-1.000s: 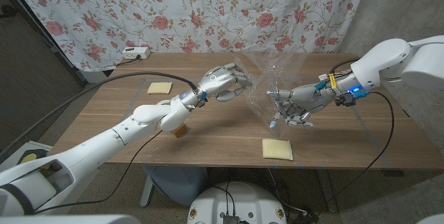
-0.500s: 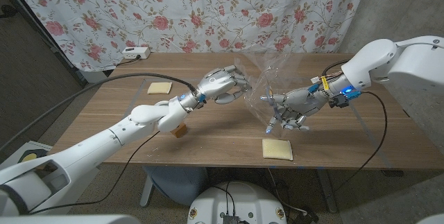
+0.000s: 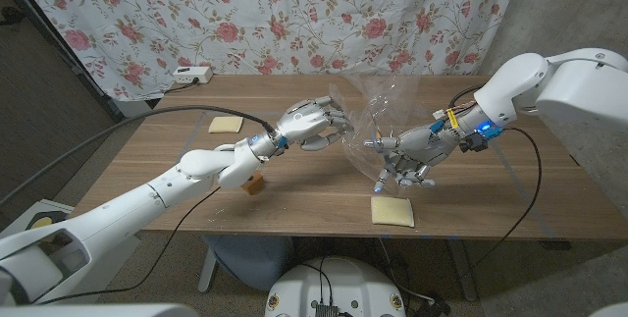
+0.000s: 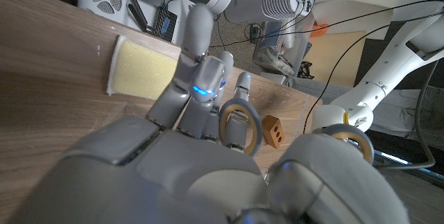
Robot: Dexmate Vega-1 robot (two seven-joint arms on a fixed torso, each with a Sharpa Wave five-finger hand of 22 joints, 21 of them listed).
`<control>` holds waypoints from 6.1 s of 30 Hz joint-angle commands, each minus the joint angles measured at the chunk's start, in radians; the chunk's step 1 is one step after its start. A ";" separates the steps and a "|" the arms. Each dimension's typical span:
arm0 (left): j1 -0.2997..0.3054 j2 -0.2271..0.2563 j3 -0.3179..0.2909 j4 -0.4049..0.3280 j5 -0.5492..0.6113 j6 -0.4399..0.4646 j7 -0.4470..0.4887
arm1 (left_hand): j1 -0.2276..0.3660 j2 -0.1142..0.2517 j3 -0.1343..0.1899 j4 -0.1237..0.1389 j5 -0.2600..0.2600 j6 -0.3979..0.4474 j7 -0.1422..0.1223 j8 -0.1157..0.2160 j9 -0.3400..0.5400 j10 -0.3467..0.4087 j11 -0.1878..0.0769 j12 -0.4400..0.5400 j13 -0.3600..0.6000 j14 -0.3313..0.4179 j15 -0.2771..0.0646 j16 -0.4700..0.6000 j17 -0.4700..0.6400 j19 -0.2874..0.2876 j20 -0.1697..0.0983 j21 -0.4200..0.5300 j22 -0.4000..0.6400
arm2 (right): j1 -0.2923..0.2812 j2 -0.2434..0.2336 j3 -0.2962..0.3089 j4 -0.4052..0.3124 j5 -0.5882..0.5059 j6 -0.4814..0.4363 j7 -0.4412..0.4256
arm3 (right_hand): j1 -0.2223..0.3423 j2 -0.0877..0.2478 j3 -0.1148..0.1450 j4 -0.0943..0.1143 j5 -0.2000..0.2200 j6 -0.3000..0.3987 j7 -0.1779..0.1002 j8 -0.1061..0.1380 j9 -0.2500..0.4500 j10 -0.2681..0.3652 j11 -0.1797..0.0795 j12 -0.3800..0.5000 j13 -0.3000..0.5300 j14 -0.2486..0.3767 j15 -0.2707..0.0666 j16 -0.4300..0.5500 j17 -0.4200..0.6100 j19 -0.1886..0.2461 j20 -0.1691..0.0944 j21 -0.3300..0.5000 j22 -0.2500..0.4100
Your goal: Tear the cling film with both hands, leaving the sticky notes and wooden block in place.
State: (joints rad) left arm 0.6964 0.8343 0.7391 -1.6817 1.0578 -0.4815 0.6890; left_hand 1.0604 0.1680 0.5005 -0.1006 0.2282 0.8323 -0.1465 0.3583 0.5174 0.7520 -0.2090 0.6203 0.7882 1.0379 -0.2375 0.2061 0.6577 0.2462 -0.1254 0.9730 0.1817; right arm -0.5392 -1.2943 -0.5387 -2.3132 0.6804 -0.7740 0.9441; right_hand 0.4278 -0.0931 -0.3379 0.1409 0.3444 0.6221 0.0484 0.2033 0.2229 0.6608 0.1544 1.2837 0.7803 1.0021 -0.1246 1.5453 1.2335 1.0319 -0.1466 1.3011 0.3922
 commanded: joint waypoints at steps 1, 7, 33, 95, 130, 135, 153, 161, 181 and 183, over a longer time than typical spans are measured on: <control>-0.004 0.015 0.010 0.000 0.066 -0.001 0.040 | -0.011 -0.001 0.008 0.000 0.000 0.009 0.003 -0.004 0.001 0.005 0.001 -0.003 0.002 -0.005 0.003 -0.006 0.001 0.000 -0.004 0.003 0.001 | 0.046 0.012 -0.037 0.020 -0.037 -0.021 0.027 | 0.002 -0.006 0.005 0.000 0.007 -0.135 0.132 0.007 0.003 0.126 -0.102 0.008 0.003 -0.035 -0.063 0.001 0.002 0.025 -0.072 -0.003 0.003; -0.021 0.025 0.023 0.010 0.104 0.001 0.070 | -0.016 -0.004 0.006 0.004 0.003 0.005 0.005 -0.008 -0.001 -0.008 0.000 -0.009 0.001 -0.013 0.004 -0.011 -0.003 -0.008 -0.014 0.000 0.001 | 0.066 0.018 -0.054 0.039 -0.059 -0.026 0.050 | 0.005 -0.001 0.007 0.000 0.008 -0.136 0.131 0.007 0.003 0.128 -0.103 0.008 0.002 -0.034 -0.063 0.001 0.002 0.028 -0.073 -0.001 0.006; -0.055 -0.017 0.040 0.103 0.026 0.025 0.112 | -0.024 0.005 0.006 0.021 0.025 -0.019 0.006 -0.019 0.006 -0.029 0.000 -0.018 0.001 -0.053 0.004 -0.016 -0.023 -0.036 -0.016 -0.004 0.002 | 0.076 0.028 -0.064 0.028 -0.047 -0.046 0.047 | 0.017 0.012 0.009 -0.001 0.011 -0.138 0.130 0.008 0.002 0.133 -0.107 0.010 0.001 -0.028 -0.064 0.002 0.002 0.033 -0.073 0.000 0.010; -0.106 -0.335 0.081 0.395 -0.325 0.046 0.042 | -0.017 0.017 0.051 0.051 0.030 -0.123 0.032 0.068 0.184 -0.099 0.018 0.027 0.063 -0.259 0.010 -0.002 -0.302 -0.028 0.003 -0.043 -0.011 | -0.098 -0.090 0.101 -0.031 0.065 0.135 -0.001 | 0.037 0.044 0.009 0.000 0.003 -0.142 0.128 0.012 0.003 0.142 -0.114 0.013 0.002 -0.020 -0.065 0.001 0.002 0.038 -0.072 -0.003 0.011; -0.082 -0.591 0.113 0.546 -0.645 0.015 0.111 | 0.035 0.035 0.048 0.037 -0.028 -0.157 0.063 0.075 0.213 -0.117 0.035 0.129 0.133 -0.177 0.019 0.078 -0.179 -0.027 0.121 -0.026 0.002 | -0.081 0.019 0.025 0.105 0.022 0.222 0.067 | 0.042 0.053 0.008 0.001 -0.004 -0.136 0.133 0.012 0.005 0.149 -0.117 0.012 -0.003 -0.015 -0.065 0.000 0.002 0.042 -0.072 -0.005 0.012; -0.045 -0.556 0.081 0.459 -0.653 0.011 0.094 | 0.037 0.034 0.049 0.037 -0.030 -0.157 0.066 0.078 0.217 -0.118 0.038 0.131 0.129 -0.178 0.020 0.079 -0.171 -0.026 0.122 -0.024 0.002 | -0.083 0.011 0.030 0.116 0.025 0.227 0.064 | 0.043 0.056 0.008 0.001 -0.005 -0.134 0.135 0.013 0.005 0.151 -0.120 0.010 -0.008 -0.014 -0.066 0.000 0.002 0.043 -0.072 -0.004 0.015; 0.103 -0.480 -0.028 0.281 -0.665 0.058 0.065 | 0.042 0.034 0.056 0.048 -0.037 -0.177 0.061 0.080 0.230 -0.126 0.047 0.141 0.113 -0.202 0.022 0.072 -0.142 -0.040 0.122 -0.019 0.002 | -0.120 -0.044 0.077 0.107 0.054 0.250 0.037 | 0.043 0.059 0.008 0.001 -0.008 -0.133 0.137 0.012 0.005 0.150 -0.118 0.012 -0.006 -0.014 -0.065 -0.001 0.002 0.044 -0.072 -0.006 0.013; 0.123 -0.461 -0.052 0.263 -0.649 0.067 0.073 | 0.042 0.034 0.057 0.051 -0.038 -0.180 0.062 0.080 0.230 -0.130 0.050 0.144 0.107 -0.206 0.022 0.071 -0.131 -0.043 0.121 -0.017 0.002 | -0.139 -0.059 0.092 0.107 0.068 0.248 0.022 | 0.044 0.061 0.008 0.001 -0.009 -0.132 0.138 0.012 0.005 0.150 -0.119 0.012 -0.006 -0.014 -0.065 -0.001 0.002 0.045 -0.072 -0.006 0.012; 0.103 -0.453 -0.043 0.311 -0.592 0.034 0.098 | 0.036 0.033 0.061 0.070 -0.032 -0.200 0.044 0.078 0.233 -0.176 0.049 0.150 0.104 -0.254 0.020 0.045 -0.110 -0.066 0.098 -0.018 -0.001 | -0.106 -0.016 0.058 0.145 0.041 0.231 0.060 | 0.045 0.067 0.008 0.000 -0.013 -0.128 0.140 0.012 0.006 0.151 -0.118 0.014 -0.005 -0.015 -0.066 -0.002 0.002 0.047 -0.072 -0.006 0.013; 0.098 -0.445 -0.039 0.309 -0.559 0.047 0.111 | 0.036 0.033 0.061 0.071 -0.031 -0.199 0.043 0.079 0.232 -0.176 0.048 0.151 0.104 -0.256 0.020 0.044 -0.109 -0.065 0.097 -0.018 -0.001 | -0.102 -0.013 0.055 0.145 0.039 0.230 0.063 | 0.046 0.068 0.009 0.000 -0.013 -0.128 0.140 0.012 0.006 0.150 -0.117 0.014 -0.003 -0.014 -0.066 -0.002 0.002 0.046 -0.073 -0.008 0.012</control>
State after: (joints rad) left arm 0.8084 0.3752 0.6899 -1.3877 0.4341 -0.4384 0.7751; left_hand 1.0925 0.2052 0.5584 -0.0368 0.1923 0.6357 -0.1002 0.4295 0.7504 0.5764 -0.1590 0.7701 0.8891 0.7888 -0.2180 0.2544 0.5449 0.1832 -0.0201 0.9509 0.1791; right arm -0.6621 -1.3256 -0.4649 -2.1801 0.7350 -0.5320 0.9886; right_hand 0.4726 -0.0376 -0.3307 0.1393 0.3356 0.6099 0.0499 0.2111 0.2254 0.6609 0.1545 1.2914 0.7704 1.0131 -0.1356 1.5453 1.2335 1.0612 -0.1680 1.2925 0.4019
